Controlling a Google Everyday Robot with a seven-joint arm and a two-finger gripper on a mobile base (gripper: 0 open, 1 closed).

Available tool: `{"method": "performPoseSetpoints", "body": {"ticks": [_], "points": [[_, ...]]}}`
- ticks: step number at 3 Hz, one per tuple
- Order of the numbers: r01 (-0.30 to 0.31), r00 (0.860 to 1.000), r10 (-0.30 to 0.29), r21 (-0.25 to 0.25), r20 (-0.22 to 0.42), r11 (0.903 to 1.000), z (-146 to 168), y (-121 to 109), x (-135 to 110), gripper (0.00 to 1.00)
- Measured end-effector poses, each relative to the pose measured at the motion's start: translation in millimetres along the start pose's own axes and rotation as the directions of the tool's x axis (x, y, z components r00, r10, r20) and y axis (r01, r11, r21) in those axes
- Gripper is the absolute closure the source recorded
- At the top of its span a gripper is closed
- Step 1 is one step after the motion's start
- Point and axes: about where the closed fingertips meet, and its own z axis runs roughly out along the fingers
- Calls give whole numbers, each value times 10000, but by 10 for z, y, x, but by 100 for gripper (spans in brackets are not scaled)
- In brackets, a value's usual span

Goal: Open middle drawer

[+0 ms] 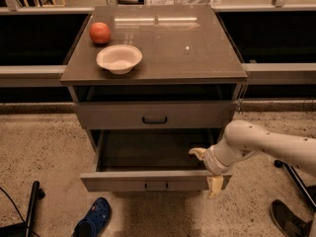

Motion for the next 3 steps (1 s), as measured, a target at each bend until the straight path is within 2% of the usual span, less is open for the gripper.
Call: {"method": "performPoseSetpoints", "body": {"ticks": [1,2,3], "points": [[-209,9997,211,165,-111,9996,353,-59,197,0],[-518,9987,518,4,7,9987,613,-54,344,13],[-671,9977,670,-278,-54,9974,679,17,370,32]]}}
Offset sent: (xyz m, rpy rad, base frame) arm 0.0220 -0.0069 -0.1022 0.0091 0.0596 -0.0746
